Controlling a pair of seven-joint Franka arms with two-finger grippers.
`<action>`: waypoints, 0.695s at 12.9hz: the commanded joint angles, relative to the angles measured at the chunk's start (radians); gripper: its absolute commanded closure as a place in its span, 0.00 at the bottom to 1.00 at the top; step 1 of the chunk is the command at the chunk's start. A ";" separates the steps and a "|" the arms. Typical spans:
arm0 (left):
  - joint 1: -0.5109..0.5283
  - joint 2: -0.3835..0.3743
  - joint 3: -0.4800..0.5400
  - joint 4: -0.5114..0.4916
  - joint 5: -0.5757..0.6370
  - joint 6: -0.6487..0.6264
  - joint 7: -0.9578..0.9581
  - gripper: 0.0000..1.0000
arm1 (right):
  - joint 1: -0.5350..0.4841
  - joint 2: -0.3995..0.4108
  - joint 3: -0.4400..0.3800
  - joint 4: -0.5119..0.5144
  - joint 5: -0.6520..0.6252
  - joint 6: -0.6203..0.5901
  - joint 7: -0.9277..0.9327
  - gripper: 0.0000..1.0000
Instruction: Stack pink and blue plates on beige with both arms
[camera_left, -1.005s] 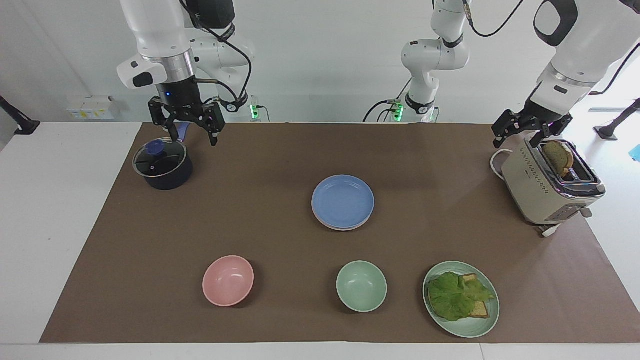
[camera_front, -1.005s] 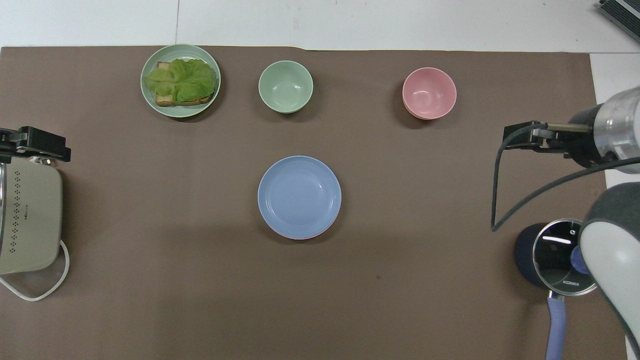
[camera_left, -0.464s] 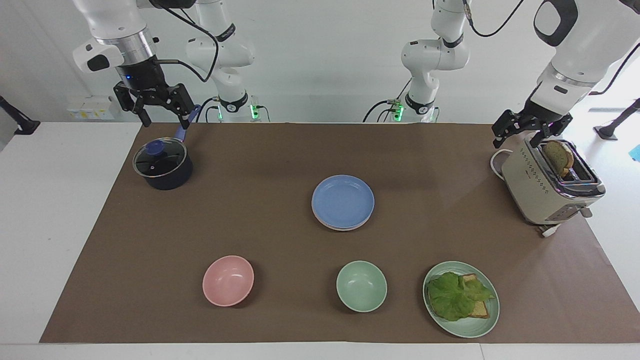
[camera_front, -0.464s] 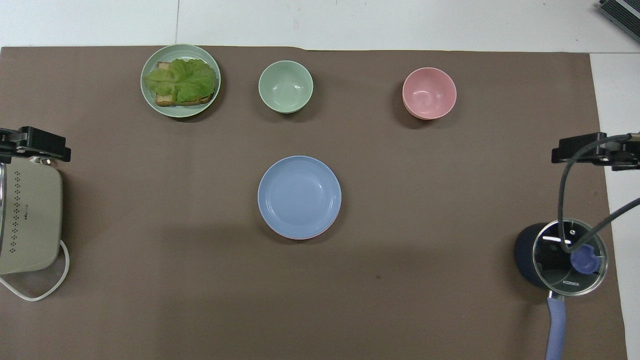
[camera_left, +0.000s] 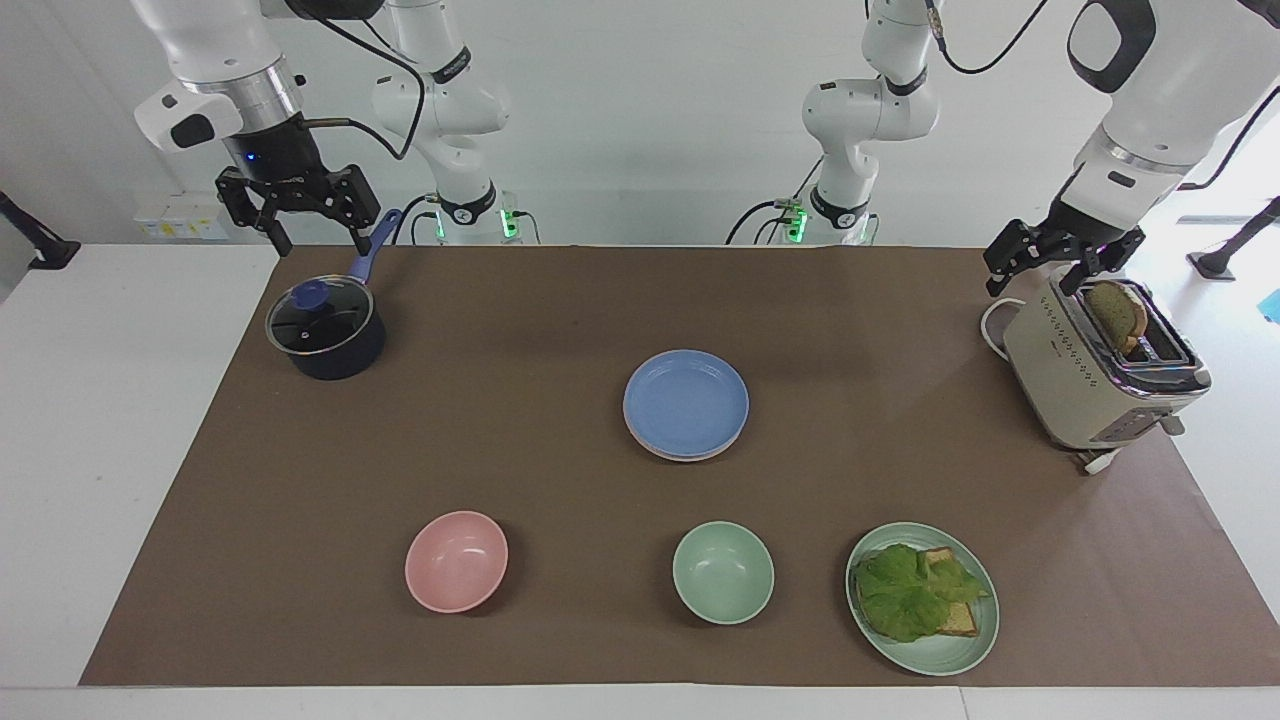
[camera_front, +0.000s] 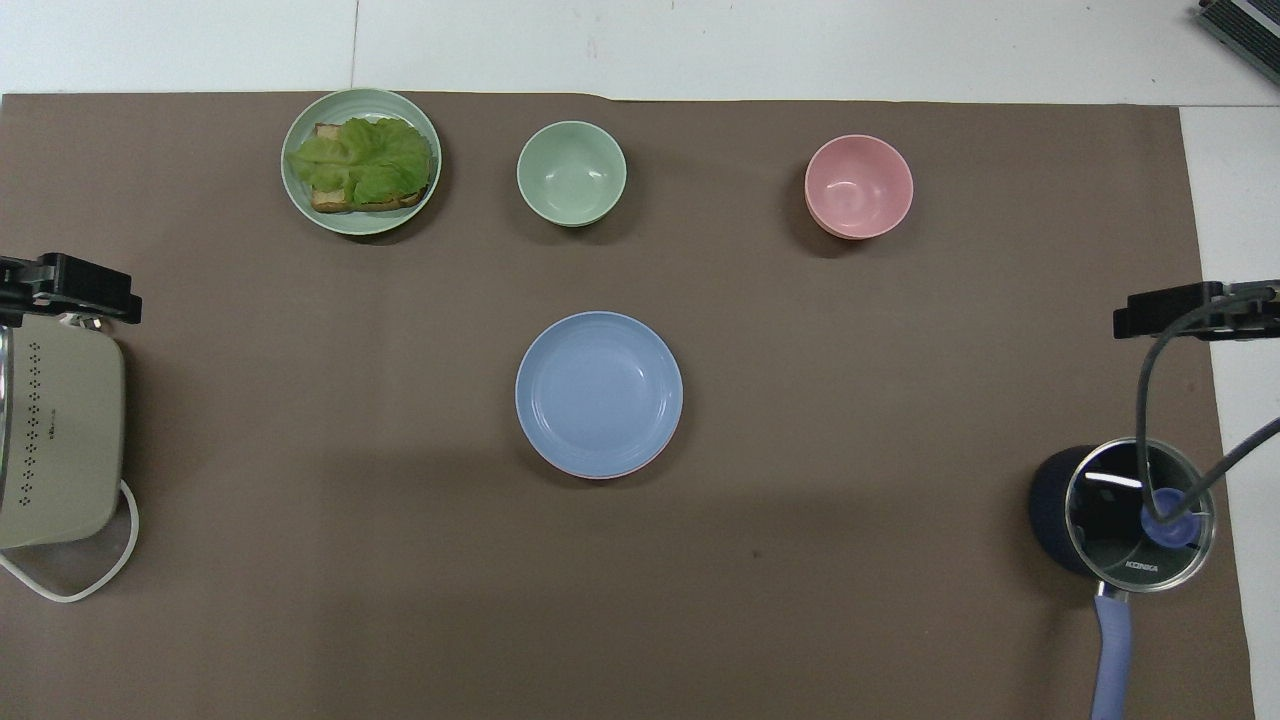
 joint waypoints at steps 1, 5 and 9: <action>0.010 -0.004 -0.010 0.002 0.018 -0.011 0.006 0.00 | -0.014 -0.025 0.007 -0.029 -0.025 -0.016 -0.054 0.00; 0.010 -0.004 -0.010 0.002 0.018 -0.011 0.006 0.00 | -0.014 -0.022 0.008 0.034 -0.056 -0.160 -0.101 0.00; 0.010 -0.004 -0.008 0.002 0.018 -0.011 0.006 0.00 | -0.016 -0.038 0.007 -0.004 -0.053 -0.137 -0.104 0.00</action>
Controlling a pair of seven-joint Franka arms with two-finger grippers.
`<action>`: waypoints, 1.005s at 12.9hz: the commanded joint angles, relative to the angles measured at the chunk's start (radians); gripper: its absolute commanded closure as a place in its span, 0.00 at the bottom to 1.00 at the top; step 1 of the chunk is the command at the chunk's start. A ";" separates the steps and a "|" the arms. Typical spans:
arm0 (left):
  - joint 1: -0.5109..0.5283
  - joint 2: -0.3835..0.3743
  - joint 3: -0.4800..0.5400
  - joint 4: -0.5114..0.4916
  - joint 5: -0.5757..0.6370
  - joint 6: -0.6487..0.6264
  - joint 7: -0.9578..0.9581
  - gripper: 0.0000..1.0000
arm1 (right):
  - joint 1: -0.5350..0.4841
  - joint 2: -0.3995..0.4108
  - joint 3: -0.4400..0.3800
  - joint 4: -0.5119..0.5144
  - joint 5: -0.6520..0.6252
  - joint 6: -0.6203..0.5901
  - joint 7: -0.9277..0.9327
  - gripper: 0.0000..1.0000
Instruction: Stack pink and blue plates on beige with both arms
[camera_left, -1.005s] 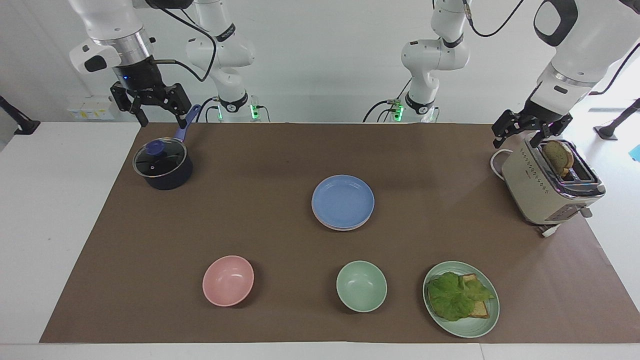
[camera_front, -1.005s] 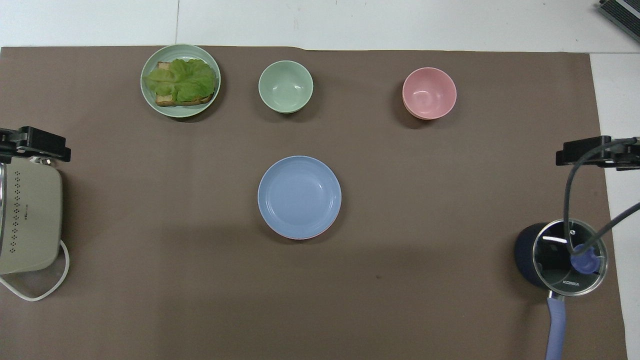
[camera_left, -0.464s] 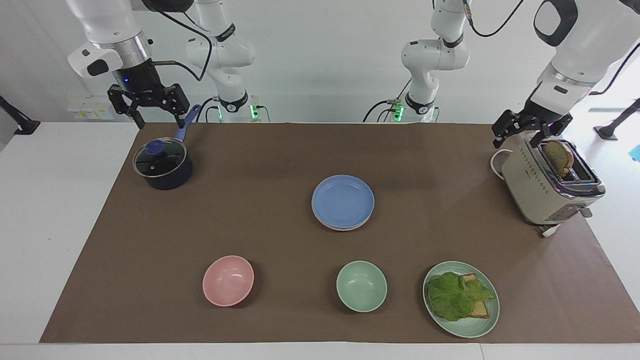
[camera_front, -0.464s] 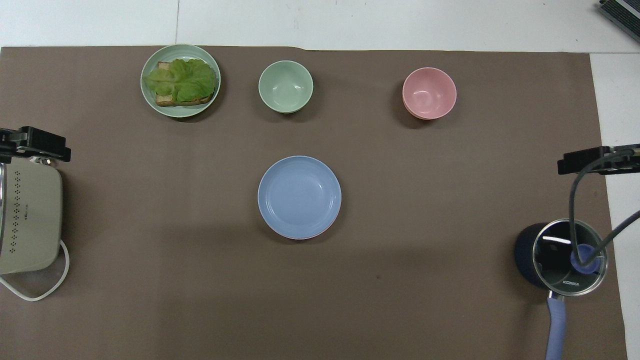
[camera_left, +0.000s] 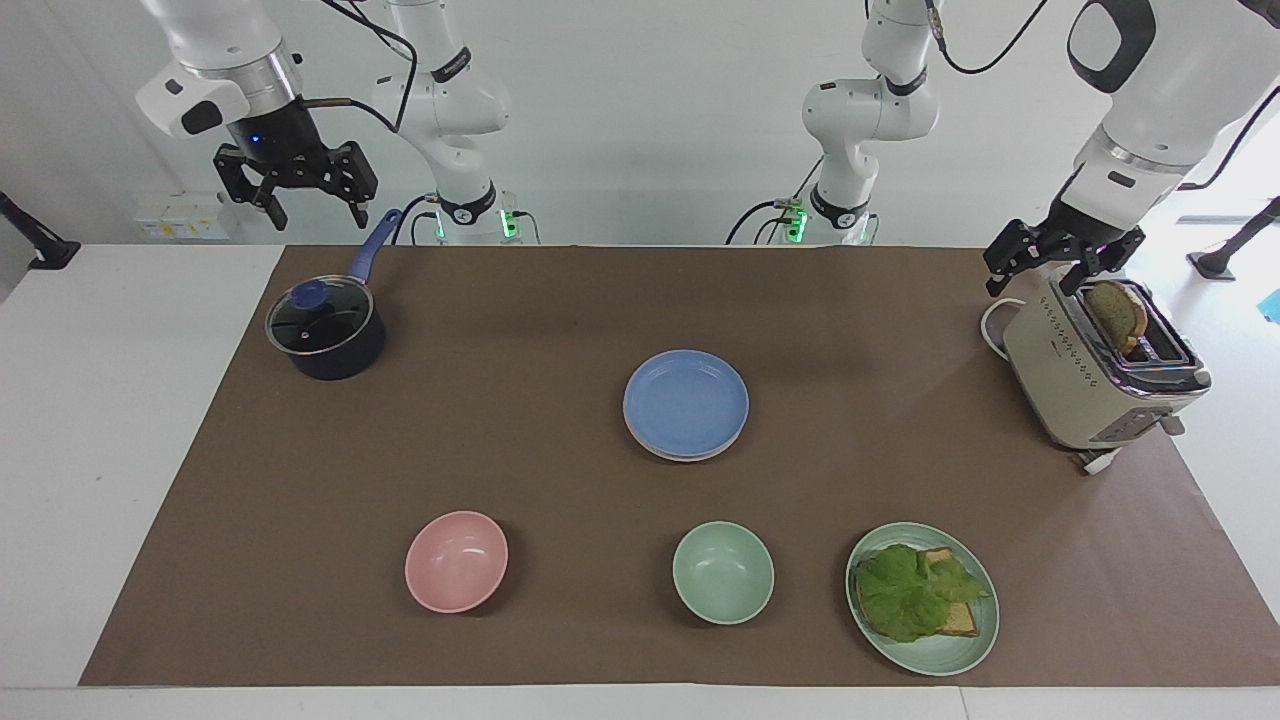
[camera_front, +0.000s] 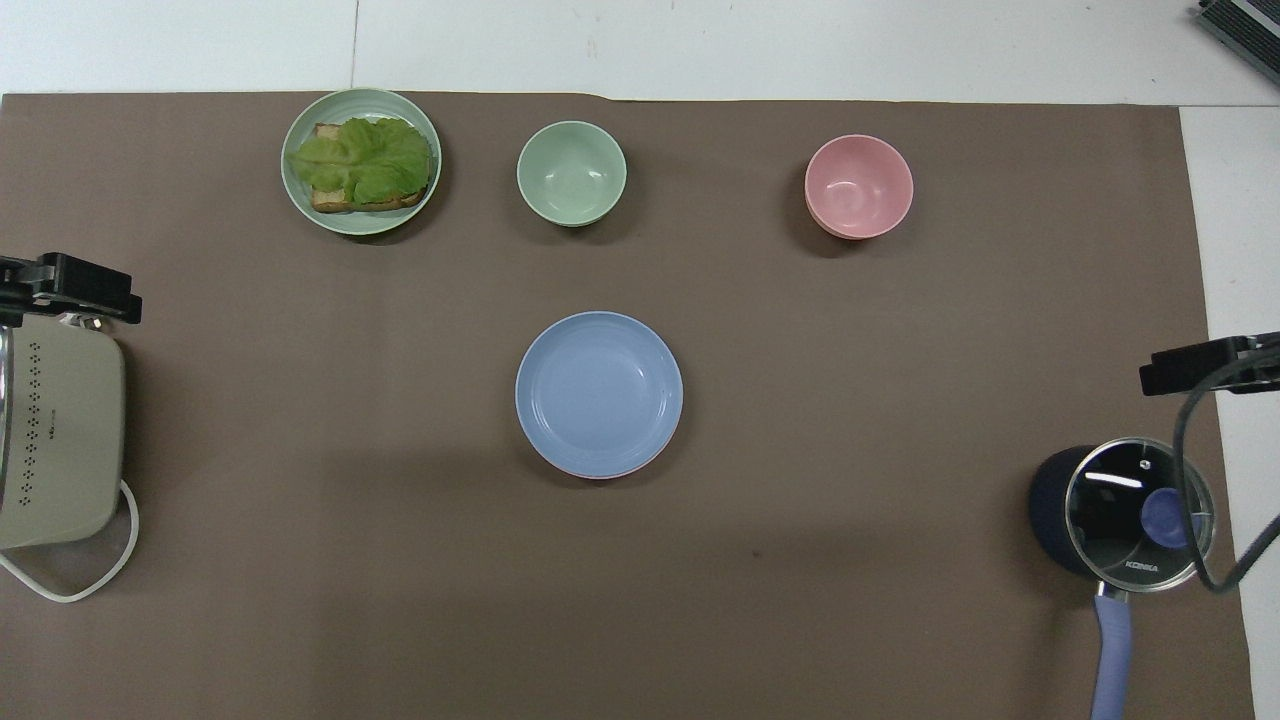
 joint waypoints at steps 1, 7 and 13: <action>0.010 -0.004 -0.008 0.002 0.018 -0.011 0.006 0.00 | -0.015 -0.015 0.009 -0.024 -0.013 0.005 -0.035 0.00; 0.010 -0.003 -0.008 0.002 0.018 -0.011 0.006 0.00 | -0.014 -0.029 0.007 -0.046 -0.007 0.006 -0.060 0.00; 0.010 -0.004 -0.008 0.002 0.018 -0.011 0.006 0.00 | -0.015 -0.023 0.009 -0.038 -0.002 0.006 -0.052 0.00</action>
